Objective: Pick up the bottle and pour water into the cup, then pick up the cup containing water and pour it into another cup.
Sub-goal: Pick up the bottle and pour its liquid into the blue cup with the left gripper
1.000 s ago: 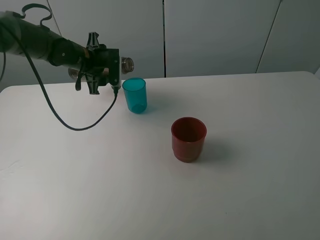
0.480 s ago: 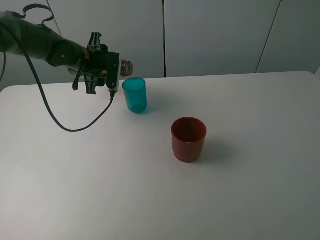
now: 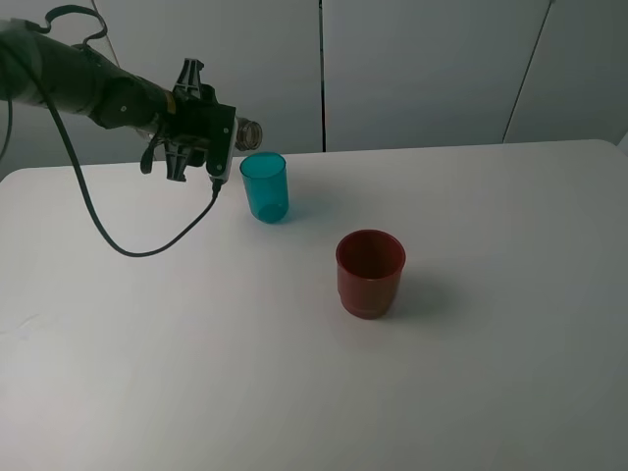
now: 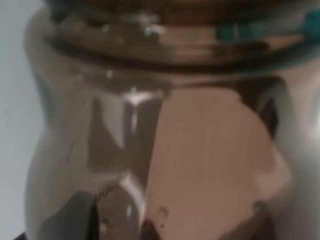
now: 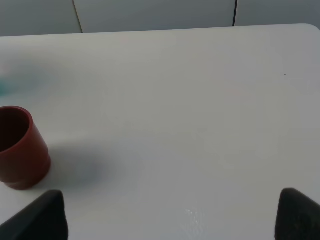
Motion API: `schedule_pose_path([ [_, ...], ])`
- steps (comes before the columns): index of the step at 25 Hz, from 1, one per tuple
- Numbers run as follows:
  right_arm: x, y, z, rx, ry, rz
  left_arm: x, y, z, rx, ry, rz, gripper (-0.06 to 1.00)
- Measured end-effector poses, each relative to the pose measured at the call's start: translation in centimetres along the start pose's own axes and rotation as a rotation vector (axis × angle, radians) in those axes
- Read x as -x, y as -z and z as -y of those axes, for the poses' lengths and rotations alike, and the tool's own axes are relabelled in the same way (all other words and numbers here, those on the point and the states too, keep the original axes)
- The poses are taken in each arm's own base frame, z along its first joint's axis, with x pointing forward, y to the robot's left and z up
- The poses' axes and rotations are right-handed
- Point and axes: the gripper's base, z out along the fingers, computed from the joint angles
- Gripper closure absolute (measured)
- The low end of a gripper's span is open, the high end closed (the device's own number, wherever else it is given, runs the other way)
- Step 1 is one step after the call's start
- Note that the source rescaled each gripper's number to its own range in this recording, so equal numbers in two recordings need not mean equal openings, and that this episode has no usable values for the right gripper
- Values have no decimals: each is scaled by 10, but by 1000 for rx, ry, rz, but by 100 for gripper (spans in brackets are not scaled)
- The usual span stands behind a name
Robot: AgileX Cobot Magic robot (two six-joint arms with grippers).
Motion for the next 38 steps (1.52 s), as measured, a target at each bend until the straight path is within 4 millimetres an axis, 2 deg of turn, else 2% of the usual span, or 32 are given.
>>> schedule_pose_path([
  [5,0,0,0,0,0,0,0,1,-7,21,-23,-1,92],
  [22,0,0,0,0,0,0,0,1,-8,32,-205,-5,92],
  [38,0,0,0,0,0,0,2,1,-11,55,-240,8,94],
])
